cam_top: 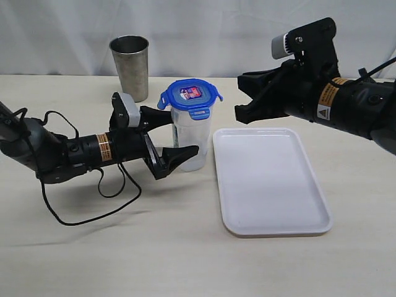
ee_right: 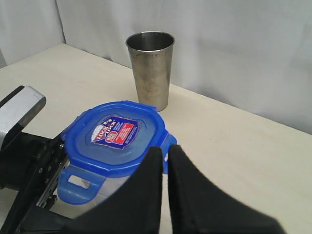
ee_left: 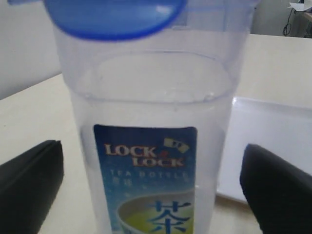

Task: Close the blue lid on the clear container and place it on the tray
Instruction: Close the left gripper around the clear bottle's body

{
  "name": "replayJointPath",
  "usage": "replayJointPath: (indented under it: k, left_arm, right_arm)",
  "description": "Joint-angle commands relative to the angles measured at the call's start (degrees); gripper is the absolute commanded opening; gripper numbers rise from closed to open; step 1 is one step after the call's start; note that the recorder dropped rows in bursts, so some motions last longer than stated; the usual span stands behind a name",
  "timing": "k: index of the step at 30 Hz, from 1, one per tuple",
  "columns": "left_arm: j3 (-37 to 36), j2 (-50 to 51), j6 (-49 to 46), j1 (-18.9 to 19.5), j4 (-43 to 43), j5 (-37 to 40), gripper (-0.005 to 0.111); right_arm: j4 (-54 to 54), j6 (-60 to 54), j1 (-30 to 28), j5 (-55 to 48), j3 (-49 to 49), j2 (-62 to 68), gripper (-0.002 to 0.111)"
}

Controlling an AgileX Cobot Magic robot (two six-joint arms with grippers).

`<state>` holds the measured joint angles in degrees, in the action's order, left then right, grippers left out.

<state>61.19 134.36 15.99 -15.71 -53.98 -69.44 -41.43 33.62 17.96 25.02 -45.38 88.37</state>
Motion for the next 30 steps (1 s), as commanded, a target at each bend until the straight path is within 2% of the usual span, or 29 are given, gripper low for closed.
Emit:
replayJointPath:
  k: [1,12,20,30]
  left_arm:
    - [0.90,0.19,-0.82,-0.85,0.54,-0.52,0.092]
    - [3.73,2.09,1.52,-1.22,-0.36,-0.52,0.092]
    - [6.41,2.33,1.62,-3.54,-0.37,0.33,0.092]
    - [8.24,4.08,2.10,-3.61,0.19,0.13,0.092]
  right_arm:
    - [-0.09,0.21,0.14,-0.05,0.24,-0.56,0.004]
    - [-0.09,0.48,0.14,-0.05,0.24,-0.56,0.004]
    - [-0.09,0.71,0.14,-0.05,0.24,-0.56,0.004]
    - [-0.09,0.68,0.14,0.07,0.24,-0.56,0.004]
